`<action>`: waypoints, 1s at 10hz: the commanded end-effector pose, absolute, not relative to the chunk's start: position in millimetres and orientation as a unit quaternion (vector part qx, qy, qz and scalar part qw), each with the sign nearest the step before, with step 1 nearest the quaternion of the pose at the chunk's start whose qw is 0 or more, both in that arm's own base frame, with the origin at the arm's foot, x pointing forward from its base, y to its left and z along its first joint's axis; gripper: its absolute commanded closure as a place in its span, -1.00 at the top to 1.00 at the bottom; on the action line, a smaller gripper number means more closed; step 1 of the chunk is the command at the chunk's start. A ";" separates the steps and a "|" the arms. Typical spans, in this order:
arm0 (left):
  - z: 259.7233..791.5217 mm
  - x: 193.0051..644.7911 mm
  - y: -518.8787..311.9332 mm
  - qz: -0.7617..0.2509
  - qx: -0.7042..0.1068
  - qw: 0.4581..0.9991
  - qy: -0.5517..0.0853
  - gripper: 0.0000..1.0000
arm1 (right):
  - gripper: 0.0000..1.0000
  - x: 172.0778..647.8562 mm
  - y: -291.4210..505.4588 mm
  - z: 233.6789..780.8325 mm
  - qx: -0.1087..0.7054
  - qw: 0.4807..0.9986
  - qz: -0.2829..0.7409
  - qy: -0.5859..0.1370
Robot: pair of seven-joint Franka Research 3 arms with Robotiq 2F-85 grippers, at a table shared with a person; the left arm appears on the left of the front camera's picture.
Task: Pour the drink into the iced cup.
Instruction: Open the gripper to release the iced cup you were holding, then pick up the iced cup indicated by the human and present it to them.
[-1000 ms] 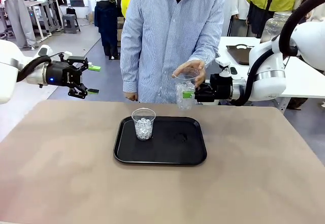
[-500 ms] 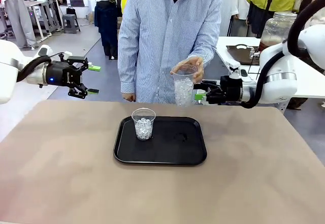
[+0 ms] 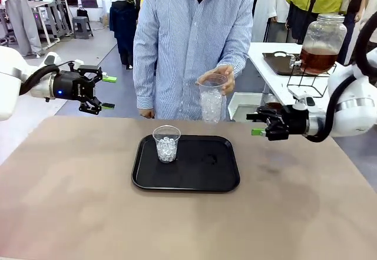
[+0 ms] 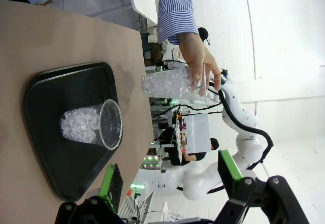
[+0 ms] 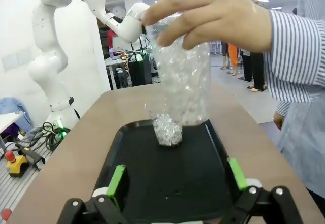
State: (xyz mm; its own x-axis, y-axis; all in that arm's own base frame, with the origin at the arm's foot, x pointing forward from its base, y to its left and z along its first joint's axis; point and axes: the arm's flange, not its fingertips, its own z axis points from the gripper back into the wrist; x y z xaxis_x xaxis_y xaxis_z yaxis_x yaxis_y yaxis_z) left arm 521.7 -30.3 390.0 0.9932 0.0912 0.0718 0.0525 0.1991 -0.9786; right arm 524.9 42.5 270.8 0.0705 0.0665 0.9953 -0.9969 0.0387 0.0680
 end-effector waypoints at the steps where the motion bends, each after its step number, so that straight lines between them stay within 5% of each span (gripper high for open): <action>1: 390.7 522.0 -30.9 0.012 -0.632 0.773 -0.058 1.00 | 1.00 512.8 30.7 269.2 0.492 0.524 0.493 -0.491; 10: 390.7 522.0 -30.9 0.012 -0.632 0.773 -0.058 1.00 | 1.00 516.8 27.0 265.2 0.488 0.537 0.485 -0.488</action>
State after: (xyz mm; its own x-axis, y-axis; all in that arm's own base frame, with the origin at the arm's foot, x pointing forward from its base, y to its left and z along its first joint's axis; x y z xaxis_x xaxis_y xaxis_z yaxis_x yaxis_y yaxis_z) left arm 521.7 -30.3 389.9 0.9932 0.0912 0.0718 0.0524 0.1991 -0.9786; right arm 516.1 26.1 262.5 0.0506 0.0445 0.9977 -0.9973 0.0550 0.0481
